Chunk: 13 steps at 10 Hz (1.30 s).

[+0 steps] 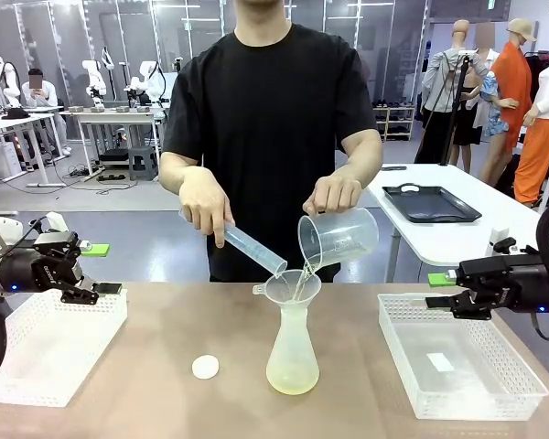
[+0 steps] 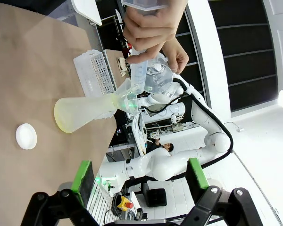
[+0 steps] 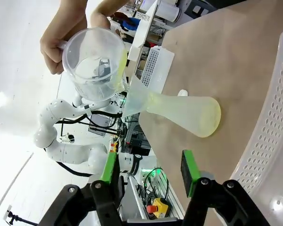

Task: Prepare the solutions needed for the experiment.
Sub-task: Once the solution is in the Big flask , pick up the Plastic Funnel and place it back into the right Organizing basket.

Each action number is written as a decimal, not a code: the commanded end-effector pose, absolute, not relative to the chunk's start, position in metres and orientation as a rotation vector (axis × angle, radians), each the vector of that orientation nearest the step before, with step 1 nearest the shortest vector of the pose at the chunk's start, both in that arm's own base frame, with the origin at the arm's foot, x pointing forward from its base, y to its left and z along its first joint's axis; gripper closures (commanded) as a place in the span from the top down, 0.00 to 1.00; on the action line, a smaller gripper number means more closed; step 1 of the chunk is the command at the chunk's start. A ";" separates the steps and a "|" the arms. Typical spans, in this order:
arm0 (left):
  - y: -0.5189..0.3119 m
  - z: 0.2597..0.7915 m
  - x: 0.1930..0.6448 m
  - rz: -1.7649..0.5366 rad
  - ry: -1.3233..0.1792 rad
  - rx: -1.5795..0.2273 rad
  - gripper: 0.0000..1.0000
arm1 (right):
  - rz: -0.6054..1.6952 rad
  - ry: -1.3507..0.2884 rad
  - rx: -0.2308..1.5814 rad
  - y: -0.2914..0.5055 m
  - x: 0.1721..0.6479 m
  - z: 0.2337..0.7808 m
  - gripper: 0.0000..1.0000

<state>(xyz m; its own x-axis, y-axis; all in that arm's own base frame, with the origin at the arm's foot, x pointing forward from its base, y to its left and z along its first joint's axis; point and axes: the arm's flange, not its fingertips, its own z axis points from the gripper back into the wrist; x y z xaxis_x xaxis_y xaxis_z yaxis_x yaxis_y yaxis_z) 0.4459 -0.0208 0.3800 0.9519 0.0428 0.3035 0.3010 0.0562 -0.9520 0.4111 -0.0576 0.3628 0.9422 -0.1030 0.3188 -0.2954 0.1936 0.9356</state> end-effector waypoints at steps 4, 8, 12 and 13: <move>-0.021 0.382 0.445 -0.205 -0.275 -1.501 1.00 | 0.152 -0.355 1.378 -0.057 0.411 0.364 0.67; -0.021 0.382 0.445 -0.205 -0.275 -1.501 1.00 | 0.152 -0.355 1.378 -0.057 0.411 0.364 0.67; -0.021 0.382 0.445 -0.205 -0.275 -1.501 1.00 | 0.152 -0.355 1.378 -0.057 0.411 0.364 0.67; -0.021 0.382 0.445 -0.205 -0.275 -1.501 1.00 | 0.152 -0.355 1.378 -0.057 0.411 0.364 0.67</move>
<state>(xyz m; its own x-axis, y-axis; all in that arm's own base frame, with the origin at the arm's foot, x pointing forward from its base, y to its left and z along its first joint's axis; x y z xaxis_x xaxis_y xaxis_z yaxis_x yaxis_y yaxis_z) 0.4459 -0.0208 0.3800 0.9519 0.0428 0.3035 0.3010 0.0562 -0.9520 0.4110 -0.0582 0.3628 0.9417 -0.1040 0.3199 -0.2961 0.1945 0.9351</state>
